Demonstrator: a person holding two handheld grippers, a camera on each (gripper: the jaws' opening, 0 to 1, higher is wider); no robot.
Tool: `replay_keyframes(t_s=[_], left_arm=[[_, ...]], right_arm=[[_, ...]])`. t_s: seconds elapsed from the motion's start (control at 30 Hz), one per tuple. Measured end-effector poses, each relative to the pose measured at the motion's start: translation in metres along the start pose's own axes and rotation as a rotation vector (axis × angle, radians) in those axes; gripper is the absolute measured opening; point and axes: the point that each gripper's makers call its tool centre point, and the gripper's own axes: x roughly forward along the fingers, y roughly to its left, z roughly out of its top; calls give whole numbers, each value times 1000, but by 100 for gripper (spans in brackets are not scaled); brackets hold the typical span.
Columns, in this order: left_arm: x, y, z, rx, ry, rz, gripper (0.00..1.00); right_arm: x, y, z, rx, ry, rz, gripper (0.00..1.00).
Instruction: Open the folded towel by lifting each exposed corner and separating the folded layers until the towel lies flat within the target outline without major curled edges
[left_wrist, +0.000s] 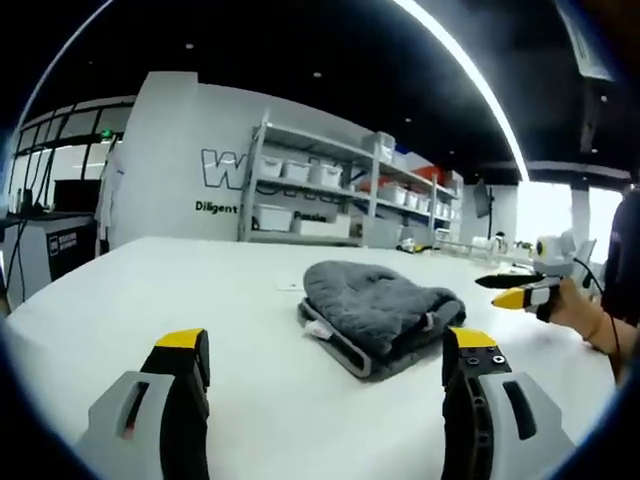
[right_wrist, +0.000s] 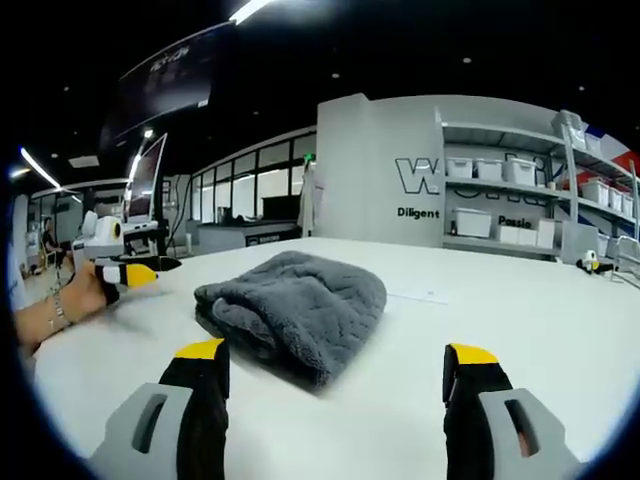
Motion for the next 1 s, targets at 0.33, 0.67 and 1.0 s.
replay_keyframes(t_s=[0.33, 0.67, 1.0], left_arm=[[-4, 1, 8, -50, -41, -16, 94], [0, -7, 4, 30, -1, -28, 94], [0, -8, 2, -1, 3, -39, 92]], right_arm=[[-2, 0, 2, -1, -10, -5, 86], [-3, 1, 7, 18, -27, 11, 83], [-6, 11, 17, -1, -59, 32, 81]])
